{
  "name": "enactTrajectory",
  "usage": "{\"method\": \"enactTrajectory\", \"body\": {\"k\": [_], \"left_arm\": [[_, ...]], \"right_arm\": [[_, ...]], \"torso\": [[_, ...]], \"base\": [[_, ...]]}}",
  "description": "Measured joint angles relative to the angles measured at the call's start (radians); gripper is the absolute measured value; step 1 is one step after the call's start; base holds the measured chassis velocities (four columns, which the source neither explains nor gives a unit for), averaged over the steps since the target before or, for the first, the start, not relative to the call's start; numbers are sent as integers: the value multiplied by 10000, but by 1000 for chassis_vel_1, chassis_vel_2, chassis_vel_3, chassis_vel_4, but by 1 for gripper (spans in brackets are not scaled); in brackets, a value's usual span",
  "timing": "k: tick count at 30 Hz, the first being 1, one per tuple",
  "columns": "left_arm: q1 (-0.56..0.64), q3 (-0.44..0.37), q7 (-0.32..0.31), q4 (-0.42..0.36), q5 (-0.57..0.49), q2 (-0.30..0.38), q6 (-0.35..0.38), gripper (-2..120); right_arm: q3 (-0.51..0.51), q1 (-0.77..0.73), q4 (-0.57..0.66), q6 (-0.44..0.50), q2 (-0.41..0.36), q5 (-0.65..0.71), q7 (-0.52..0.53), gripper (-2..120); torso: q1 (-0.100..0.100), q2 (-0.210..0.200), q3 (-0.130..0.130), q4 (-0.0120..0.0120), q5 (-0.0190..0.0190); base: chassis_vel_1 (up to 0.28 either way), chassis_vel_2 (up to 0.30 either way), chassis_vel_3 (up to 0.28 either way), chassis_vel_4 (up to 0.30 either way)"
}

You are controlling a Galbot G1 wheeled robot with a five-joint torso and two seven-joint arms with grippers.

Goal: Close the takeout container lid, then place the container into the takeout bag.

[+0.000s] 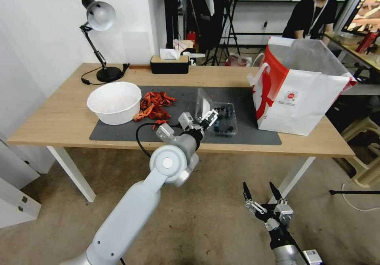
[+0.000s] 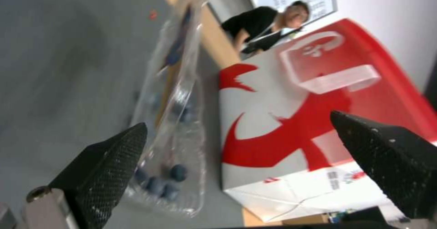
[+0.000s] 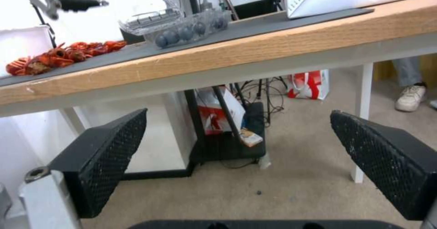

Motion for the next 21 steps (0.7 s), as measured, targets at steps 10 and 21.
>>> {"method": "enactTrajectory", "body": {"k": [10,21], "left_arm": [[-106,79,1054,141,318,91,16,100],[-394,91,2525,621,285,441,622,100]], "right_arm": [[40,-25,-10,29,-54,11,-4,100],[80,-70,-19,47,-135,37,-4,100]], "torso": [[0,0,0,0,0],[-1,0,0,0,0]], "base": [[0,0,0,0],[0,0,0,0]]}}
